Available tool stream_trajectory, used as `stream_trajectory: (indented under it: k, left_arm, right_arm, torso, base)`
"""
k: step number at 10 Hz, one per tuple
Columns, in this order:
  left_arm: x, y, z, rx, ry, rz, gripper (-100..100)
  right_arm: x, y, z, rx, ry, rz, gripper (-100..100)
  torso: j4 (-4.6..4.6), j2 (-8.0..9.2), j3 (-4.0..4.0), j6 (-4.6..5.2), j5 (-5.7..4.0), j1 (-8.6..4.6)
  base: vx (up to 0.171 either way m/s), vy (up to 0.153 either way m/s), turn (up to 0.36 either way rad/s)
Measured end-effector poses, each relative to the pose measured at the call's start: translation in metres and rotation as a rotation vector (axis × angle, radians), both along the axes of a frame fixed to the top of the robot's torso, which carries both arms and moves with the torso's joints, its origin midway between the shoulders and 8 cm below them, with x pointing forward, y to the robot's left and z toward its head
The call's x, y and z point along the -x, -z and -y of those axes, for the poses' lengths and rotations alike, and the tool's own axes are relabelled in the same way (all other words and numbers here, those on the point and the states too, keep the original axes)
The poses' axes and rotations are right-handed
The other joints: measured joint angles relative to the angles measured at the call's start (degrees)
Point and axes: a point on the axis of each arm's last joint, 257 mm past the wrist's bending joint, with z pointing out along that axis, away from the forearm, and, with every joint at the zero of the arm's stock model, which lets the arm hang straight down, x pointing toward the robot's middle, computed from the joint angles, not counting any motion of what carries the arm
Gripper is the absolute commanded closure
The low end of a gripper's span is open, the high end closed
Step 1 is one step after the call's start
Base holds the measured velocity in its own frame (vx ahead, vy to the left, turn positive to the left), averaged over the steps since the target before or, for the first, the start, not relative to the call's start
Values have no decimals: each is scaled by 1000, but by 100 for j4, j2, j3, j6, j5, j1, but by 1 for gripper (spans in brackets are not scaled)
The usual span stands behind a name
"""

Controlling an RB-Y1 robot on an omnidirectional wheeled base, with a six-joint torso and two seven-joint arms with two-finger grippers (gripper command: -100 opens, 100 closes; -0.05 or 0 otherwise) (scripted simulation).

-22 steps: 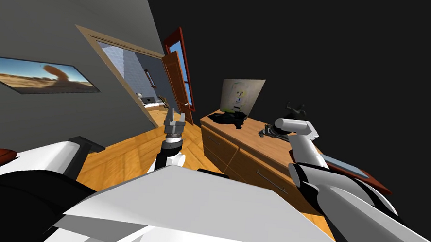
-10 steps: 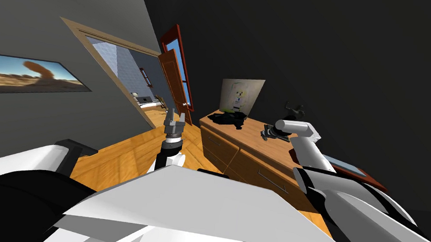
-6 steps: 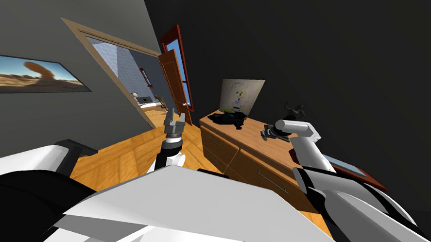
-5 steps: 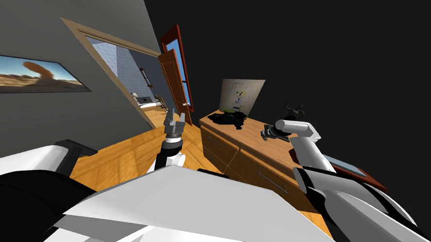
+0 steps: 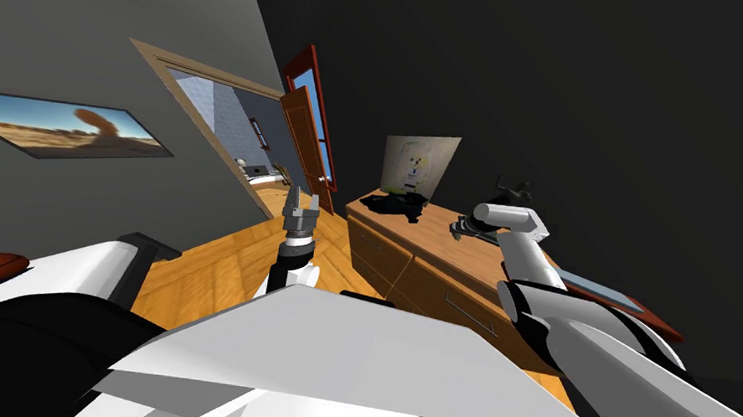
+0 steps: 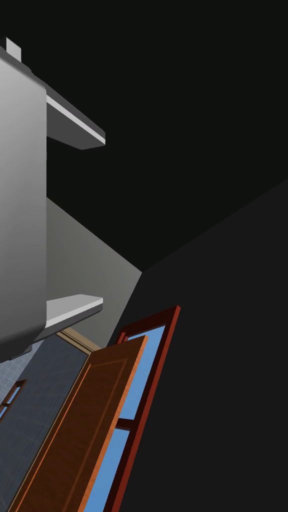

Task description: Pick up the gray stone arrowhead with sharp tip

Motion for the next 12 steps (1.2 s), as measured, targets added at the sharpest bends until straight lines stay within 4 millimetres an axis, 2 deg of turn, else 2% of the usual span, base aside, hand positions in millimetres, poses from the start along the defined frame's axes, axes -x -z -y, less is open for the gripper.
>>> stream_trajectory:
  k: [7, 12]
  left_arm:
    - [0, 0, 0, 0, 0, 0, 0]
    - [0, 0, 0, 0, 0, 0, 0]
  right_arm:
    - [-18, -11, 1, 2, 58, 19, 100]
    - [-28, -14, -7, -6, 90, 10, 100]
  torso:
    - [0, 8, 4, 14, -2, -8]
    - [2, 20, 11, 8, 0, 2]
  base:
    - [-38, -45, 89]
    - [-66, -42, 65]
